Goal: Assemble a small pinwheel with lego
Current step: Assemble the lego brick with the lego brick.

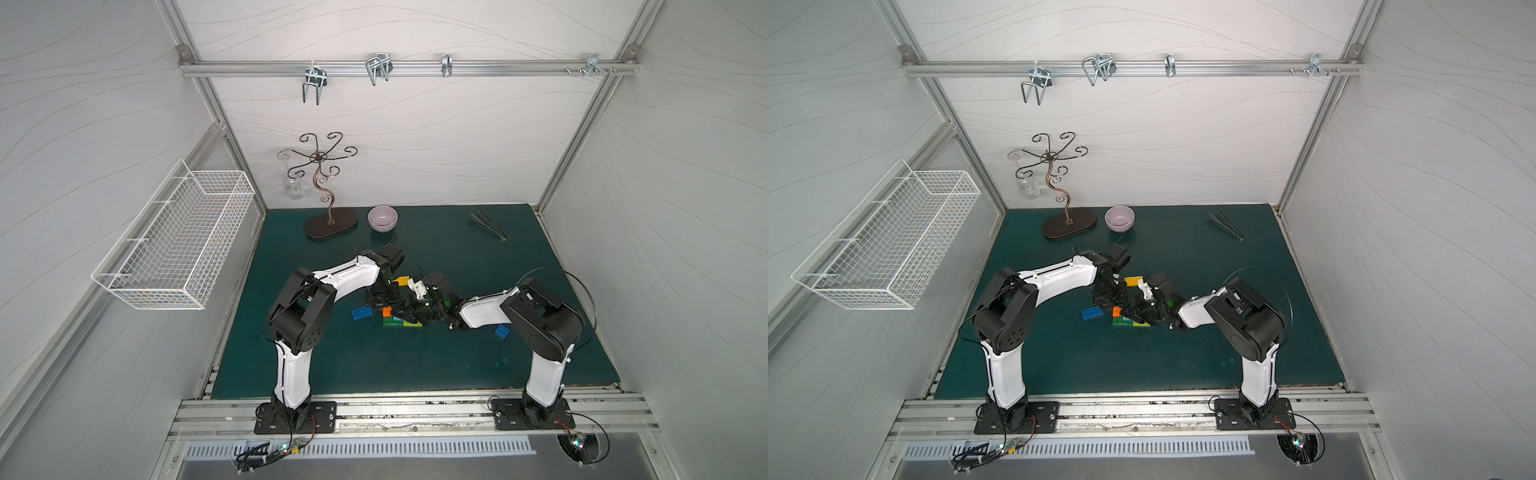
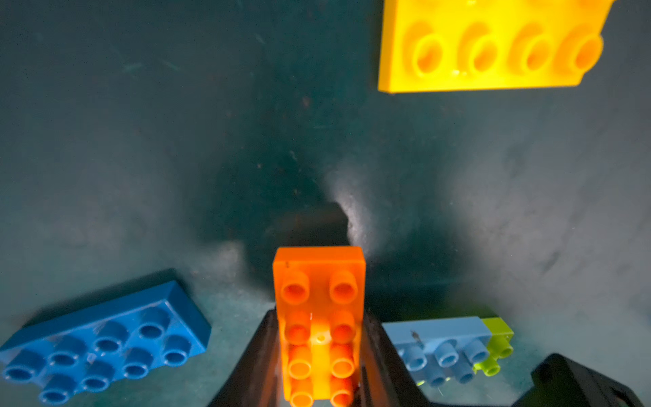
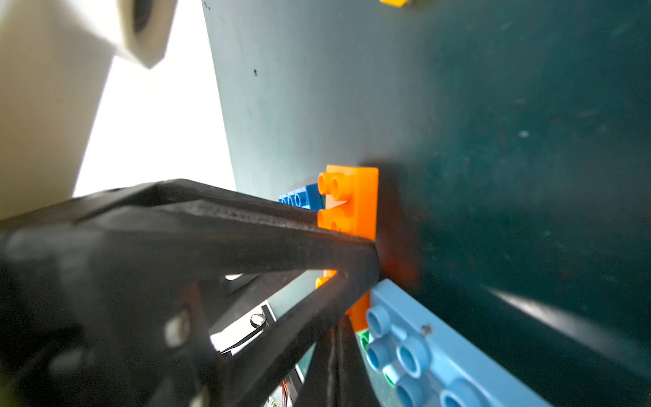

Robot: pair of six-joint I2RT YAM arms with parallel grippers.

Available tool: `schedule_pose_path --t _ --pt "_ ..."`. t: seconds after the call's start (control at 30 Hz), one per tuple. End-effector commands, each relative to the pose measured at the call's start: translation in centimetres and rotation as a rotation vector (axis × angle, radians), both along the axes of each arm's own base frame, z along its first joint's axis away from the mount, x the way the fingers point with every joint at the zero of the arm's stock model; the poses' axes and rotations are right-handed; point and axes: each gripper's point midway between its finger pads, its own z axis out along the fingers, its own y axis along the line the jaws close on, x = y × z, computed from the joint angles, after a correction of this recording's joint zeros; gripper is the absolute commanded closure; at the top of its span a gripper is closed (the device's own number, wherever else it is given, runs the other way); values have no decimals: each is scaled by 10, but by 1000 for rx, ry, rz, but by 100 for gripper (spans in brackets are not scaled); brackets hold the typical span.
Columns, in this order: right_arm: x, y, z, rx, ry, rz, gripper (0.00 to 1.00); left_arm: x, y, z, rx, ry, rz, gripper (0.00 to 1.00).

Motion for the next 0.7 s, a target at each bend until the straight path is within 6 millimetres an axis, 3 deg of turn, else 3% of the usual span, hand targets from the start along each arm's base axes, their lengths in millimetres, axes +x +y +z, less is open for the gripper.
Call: schedule_pose_path --t 0.0,0.4,0.67 --pt "-8 -9 -12 -88 15 1 100 -13 -6 -6 15 36 -48 89" --pt "-15 -17 -28 -167 41 1 100 -20 -3 -10 28 40 -60 72" --pt "-21 -29 -40 -219 55 -10 100 -15 -8 0 -12 -17 -63 63"
